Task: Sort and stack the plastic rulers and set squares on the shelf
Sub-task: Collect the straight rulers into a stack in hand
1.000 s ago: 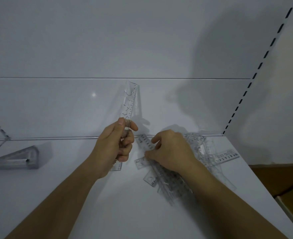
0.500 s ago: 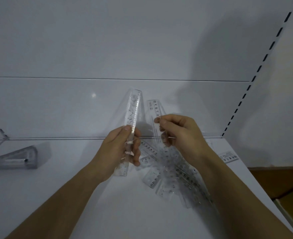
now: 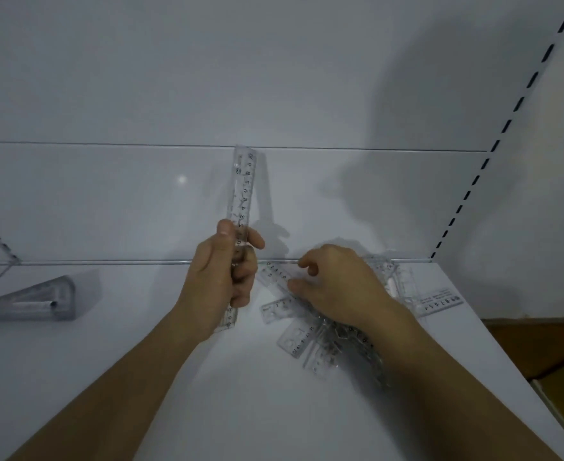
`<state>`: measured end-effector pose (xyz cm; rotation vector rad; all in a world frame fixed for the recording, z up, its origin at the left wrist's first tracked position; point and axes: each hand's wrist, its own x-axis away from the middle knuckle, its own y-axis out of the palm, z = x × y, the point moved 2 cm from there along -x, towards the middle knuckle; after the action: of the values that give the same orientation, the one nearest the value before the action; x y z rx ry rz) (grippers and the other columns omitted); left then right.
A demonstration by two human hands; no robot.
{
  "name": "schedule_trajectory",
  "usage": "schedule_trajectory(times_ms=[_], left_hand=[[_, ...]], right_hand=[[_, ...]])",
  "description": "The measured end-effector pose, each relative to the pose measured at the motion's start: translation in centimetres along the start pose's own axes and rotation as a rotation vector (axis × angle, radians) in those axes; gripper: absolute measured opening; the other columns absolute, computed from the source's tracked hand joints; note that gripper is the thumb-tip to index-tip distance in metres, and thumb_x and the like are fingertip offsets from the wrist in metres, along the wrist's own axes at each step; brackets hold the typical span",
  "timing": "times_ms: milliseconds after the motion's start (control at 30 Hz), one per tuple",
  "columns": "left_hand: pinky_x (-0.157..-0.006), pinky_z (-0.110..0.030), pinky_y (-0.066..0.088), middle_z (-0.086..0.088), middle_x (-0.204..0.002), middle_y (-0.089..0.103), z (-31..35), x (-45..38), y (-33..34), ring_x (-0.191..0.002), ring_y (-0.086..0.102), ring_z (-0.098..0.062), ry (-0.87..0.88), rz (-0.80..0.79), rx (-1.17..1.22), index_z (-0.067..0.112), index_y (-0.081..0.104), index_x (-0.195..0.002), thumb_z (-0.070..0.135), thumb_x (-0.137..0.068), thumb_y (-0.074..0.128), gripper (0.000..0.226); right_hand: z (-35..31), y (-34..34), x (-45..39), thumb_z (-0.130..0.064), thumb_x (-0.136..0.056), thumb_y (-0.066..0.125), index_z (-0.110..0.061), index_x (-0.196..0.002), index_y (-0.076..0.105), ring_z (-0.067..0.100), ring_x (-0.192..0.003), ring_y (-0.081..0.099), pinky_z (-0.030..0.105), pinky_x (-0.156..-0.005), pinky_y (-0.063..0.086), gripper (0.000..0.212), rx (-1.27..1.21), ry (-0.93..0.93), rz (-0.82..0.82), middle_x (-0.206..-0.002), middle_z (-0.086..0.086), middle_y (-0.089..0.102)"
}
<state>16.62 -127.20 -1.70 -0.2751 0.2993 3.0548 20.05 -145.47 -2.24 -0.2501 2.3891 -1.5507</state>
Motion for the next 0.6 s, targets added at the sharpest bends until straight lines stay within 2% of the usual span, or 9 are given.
schedule_trajectory(times_ms=[33, 100, 200, 267, 333, 433, 500, 567, 600], left_hand=[[-0.044, -0.023, 0.016, 0.003, -0.058, 0.030, -0.1, 0.0, -0.2, -0.044, 0.020, -0.010, 0.031, 0.013, -0.026, 0.011, 0.058, -0.086, 0.064, -0.098, 0.031, 0.061], [-0.043, -0.028, 0.014, 0.004, -0.056, 0.033, -0.6, -0.1, -0.4, -0.044, 0.021, -0.011, 0.076, 0.008, -0.099, 0.010, 0.056, -0.082, 0.060, -0.097, 0.029, 0.059], [-0.042, -0.027, 0.015, 0.001, -0.058, 0.035, -1.7, -0.1, -0.2, -0.045, 0.022, -0.012, 0.091, -0.054, -0.177, 0.010, 0.058, -0.082, 0.060, -0.095, 0.035, 0.057], [-0.042, -0.027, 0.015, -0.001, -0.060, 0.035, -2.1, -0.2, -0.4, -0.046, 0.022, -0.012, 0.075, -0.032, -0.168, 0.009, 0.058, -0.086, 0.054, -0.098, 0.033, 0.054], [-0.044, -0.027, 0.016, -0.002, -0.064, 0.036, -2.2, -0.6, -0.6, -0.047, 0.023, -0.013, 0.064, -0.017, -0.155, 0.008, 0.060, -0.092, 0.047, -0.099, 0.032, 0.048], [-0.046, -0.027, 0.017, -0.001, -0.067, 0.039, -2.3, -0.7, -0.5, -0.049, 0.024, -0.012, 0.037, -0.040, -0.097, 0.010, 0.061, -0.098, 0.042, -0.098, 0.034, 0.042], [-0.045, -0.023, 0.022, -0.001, -0.066, 0.042, -2.1, -0.7, -0.3, -0.048, 0.028, -0.011, 0.016, -0.036, -0.044, 0.009, 0.060, -0.096, 0.041, -0.098, 0.035, 0.040], [-0.043, -0.022, 0.030, -0.003, -0.066, 0.047, -1.9, -0.6, -0.1, -0.048, 0.035, -0.013, 0.010, -0.027, -0.033, 0.007, 0.059, -0.096, 0.040, -0.105, 0.034, 0.042], [-0.043, -0.023, 0.035, -0.005, -0.066, 0.049, -1.8, -0.5, 0.0, -0.048, 0.039, -0.016, 0.008, -0.024, -0.048, 0.005, 0.058, -0.097, 0.038, -0.107, 0.032, 0.044]], right_hand=[[-0.1, 0.2, 0.0, -0.051, -0.091, 0.064, -0.021, -0.119, 0.070, 0.018, -0.101, 0.063, 0.037, -0.089, 0.054, 0.042, 0.022, 0.021, -0.043, -0.110, -0.002, 0.067], [-0.3, 0.3, 0.1, -0.046, -0.091, 0.066, -0.020, -0.118, 0.071, 0.017, -0.096, 0.065, 0.036, -0.088, 0.055, 0.038, -0.019, 0.037, -0.040, -0.108, -0.001, 0.071], [0.0, 0.2, 0.0, -0.038, -0.091, 0.069, -0.020, -0.115, 0.072, 0.014, -0.090, 0.066, 0.030, -0.085, 0.056, 0.030, -0.106, 0.077, -0.034, -0.102, -0.003, 0.073], [0.4, 0.0, -0.1, -0.033, -0.091, 0.072, -0.021, -0.111, 0.074, 0.009, -0.087, 0.065, 0.022, -0.079, 0.054, 0.024, -0.209, 0.110, -0.039, -0.097, -0.006, 0.071], [0.8, -0.3, -0.2, -0.027, -0.090, 0.073, -0.022, -0.104, 0.077, 0.003, -0.083, 0.065, 0.014, -0.073, 0.048, 0.015, -0.367, 0.132, -0.016, -0.091, -0.010, 0.071], [1.3, -1.5, -0.4, -0.018, -0.091, 0.072, -0.020, -0.095, 0.080, -0.003, -0.073, 0.067, 0.013, -0.070, 0.046, 0.010, -0.739, 0.174, 0.029, -0.083, -0.013, 0.075], [1.4, -2.1, -0.3, -0.016, -0.092, 0.070, -0.017, -0.094, 0.080, 0.006, -0.064, 0.061, 0.019, -0.067, 0.044, 0.010, -0.937, 0.190, 0.042, -0.074, -0.006, 0.071], [1.3, -2.4, -0.3, -0.014, -0.093, 0.068, -0.014, -0.094, 0.079, 0.020, -0.066, 0.052, 0.032, -0.068, 0.043, 0.010, -1.081, 0.181, 0.051, -0.071, 0.008, 0.062], [1.2, -2.5, -0.4, -0.012, -0.094, 0.067, -0.011, -0.096, 0.077, 0.022, -0.066, 0.050, 0.035, -0.067, 0.043, 0.011, -1.134, 0.168, 0.062, -0.070, 0.010, 0.059]])
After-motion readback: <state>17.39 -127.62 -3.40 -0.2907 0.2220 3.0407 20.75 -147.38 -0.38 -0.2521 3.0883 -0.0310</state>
